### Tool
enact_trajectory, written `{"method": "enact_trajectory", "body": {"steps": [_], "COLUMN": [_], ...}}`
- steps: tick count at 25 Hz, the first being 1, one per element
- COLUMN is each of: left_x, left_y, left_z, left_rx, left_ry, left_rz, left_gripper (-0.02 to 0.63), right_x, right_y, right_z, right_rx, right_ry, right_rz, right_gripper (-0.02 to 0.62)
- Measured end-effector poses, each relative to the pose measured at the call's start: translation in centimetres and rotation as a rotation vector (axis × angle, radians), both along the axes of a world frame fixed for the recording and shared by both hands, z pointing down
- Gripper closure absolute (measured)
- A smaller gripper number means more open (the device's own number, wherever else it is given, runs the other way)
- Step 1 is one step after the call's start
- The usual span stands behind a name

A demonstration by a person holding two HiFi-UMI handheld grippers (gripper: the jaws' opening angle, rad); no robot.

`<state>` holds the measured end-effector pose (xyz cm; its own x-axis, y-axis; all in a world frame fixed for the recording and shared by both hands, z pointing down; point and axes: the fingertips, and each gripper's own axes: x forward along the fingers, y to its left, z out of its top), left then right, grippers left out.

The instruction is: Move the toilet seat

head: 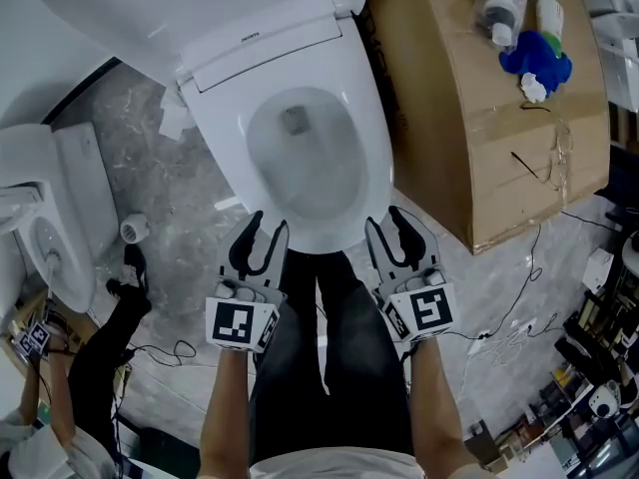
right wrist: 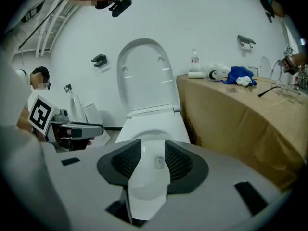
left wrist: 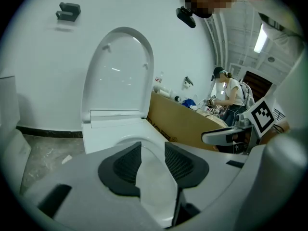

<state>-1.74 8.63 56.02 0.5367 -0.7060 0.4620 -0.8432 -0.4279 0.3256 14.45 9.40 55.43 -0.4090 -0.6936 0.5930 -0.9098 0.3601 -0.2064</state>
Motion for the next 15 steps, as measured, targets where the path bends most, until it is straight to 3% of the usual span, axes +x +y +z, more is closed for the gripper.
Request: {"method": "enact_trajectory", "body": {"steps": [15], "left_x": [-2.3], "left_y": [2.4], "left_z": [8.6], "left_rx": [-0.164], "left_ry": [-0.057], "left_rz": [-0.066], "left_gripper": [0.353], "right_x": [2.2], "right_y": [1.5], "right_z": [8.4], "right_rx": [-0.133], "right_ry": [0.049], "right_rz": [0.052], "right_gripper": [0.341]}}
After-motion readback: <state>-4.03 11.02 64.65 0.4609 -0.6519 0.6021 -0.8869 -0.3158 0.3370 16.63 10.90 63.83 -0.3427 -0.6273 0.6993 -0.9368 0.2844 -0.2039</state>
